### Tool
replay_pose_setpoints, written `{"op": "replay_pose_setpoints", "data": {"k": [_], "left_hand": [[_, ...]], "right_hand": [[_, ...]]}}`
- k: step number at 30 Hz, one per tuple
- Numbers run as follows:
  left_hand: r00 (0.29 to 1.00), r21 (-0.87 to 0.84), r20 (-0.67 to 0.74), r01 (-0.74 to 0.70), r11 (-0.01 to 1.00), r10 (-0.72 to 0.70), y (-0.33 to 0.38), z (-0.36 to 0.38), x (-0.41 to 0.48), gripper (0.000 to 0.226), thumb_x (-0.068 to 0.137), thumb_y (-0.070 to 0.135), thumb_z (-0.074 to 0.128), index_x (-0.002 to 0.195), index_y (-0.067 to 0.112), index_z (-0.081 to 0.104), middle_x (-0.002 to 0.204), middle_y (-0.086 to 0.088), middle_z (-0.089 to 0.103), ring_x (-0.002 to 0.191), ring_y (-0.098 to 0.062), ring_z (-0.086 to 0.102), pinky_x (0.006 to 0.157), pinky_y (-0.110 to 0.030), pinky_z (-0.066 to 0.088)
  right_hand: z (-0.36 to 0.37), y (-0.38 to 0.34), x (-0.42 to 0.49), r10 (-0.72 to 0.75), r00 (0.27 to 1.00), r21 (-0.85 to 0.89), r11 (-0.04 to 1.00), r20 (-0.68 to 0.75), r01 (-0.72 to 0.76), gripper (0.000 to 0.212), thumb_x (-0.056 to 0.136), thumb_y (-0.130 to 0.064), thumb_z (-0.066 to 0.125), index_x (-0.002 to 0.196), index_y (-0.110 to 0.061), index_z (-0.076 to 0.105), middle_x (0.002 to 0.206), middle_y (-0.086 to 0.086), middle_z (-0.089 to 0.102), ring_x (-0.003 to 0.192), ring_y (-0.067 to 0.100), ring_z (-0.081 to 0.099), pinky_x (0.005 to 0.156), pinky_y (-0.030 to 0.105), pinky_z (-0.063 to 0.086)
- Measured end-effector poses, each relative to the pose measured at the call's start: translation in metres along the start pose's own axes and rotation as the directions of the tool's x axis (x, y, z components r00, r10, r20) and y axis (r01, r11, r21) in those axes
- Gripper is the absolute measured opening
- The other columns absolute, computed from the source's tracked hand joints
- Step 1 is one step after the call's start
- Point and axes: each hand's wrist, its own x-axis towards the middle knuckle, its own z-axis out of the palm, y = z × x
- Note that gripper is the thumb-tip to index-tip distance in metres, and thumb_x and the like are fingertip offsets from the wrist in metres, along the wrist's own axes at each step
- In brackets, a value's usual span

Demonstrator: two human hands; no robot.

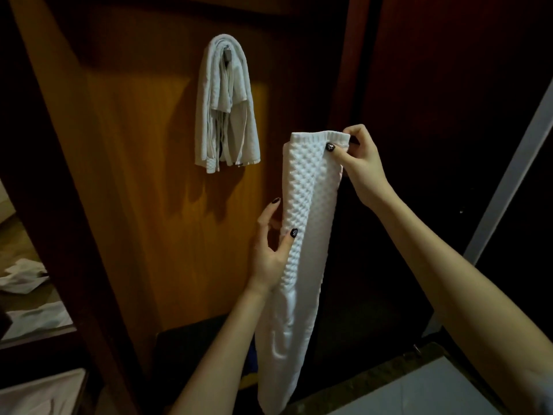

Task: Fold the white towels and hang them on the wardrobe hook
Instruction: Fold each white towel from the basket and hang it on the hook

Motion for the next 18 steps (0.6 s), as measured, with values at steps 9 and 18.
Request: {"op": "replay_pose_setpoints", "data": {"k": [9, 18], "left_hand": [[0.986, -0.019, 0.166, -0.019, 1.0, 0.022, -0.005, 0.017, 0.012, 0.066, 0.094, 0.015, 0.055, 0.138, 0.051, 0.024, 0.14, 0.044, 0.03, 0.129, 0.017, 0.032, 0.101, -0.004, 0.03], [0.999, -0.035, 0.047, 0.021, 0.999, -0.019, -0.013, 0.027, 0.017, 0.079, 0.089, 0.004, 0.064, 0.137, 0.056, 0.028, 0.135, 0.013, 0.054, 0.103, 0.006, 0.06, 0.083, -0.01, 0.049]], "right_hand": [[-0.009, -0.002, 0.013, 0.188, 0.981, 0.191, 0.962, 0.048, -0.194, 0.009, 0.097, -0.014, 0.056, 0.1, -0.018, 0.048, 0.098, 0.005, 0.065, 0.08, 0.018, 0.066, 0.066, 0.031, 0.055], [-0.019, -0.003, 0.008, 0.156, 0.988, 0.153, 0.977, -0.017, -0.151, 0.031, 0.093, -0.012, 0.061, 0.119, -0.028, 0.058, 0.097, 0.005, 0.071, 0.081, 0.02, 0.069, 0.066, 0.033, 0.056]]}}
